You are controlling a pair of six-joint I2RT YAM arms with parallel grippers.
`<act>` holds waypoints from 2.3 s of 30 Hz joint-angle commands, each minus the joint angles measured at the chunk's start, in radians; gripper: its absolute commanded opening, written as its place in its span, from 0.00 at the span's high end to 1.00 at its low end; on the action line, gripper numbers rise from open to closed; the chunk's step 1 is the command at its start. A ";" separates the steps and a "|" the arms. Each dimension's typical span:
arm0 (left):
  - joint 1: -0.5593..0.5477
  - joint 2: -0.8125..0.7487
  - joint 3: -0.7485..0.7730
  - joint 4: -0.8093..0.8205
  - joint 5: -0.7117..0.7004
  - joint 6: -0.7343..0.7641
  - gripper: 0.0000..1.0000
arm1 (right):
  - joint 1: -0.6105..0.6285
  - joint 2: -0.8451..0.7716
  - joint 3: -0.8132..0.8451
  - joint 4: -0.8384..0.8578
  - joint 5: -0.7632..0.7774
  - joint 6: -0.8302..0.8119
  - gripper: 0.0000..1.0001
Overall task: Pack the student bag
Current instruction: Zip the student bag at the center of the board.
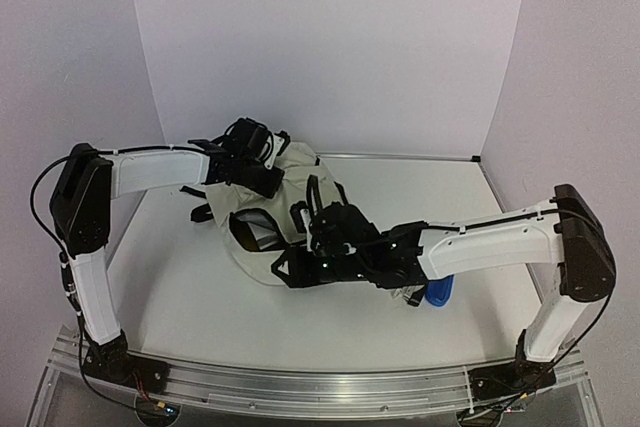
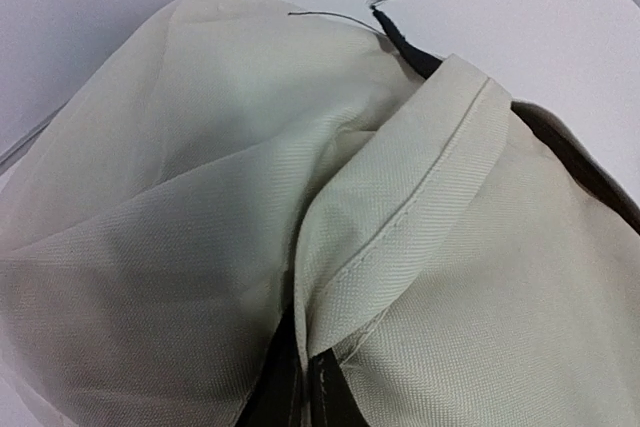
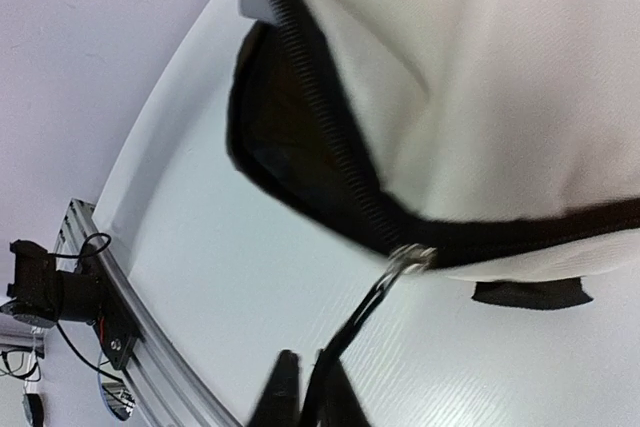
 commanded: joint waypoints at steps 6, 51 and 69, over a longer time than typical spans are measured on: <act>0.010 -0.128 -0.003 -0.011 0.068 0.002 0.48 | -0.100 -0.182 -0.048 0.027 0.056 0.035 0.22; -0.368 -0.259 -0.371 -0.081 0.135 -0.870 0.54 | -0.351 0.014 -0.060 0.138 -0.127 0.167 0.40; -0.358 -0.254 -0.394 -0.008 0.058 -0.900 1.00 | -0.351 0.015 -0.065 0.149 -0.109 0.168 0.63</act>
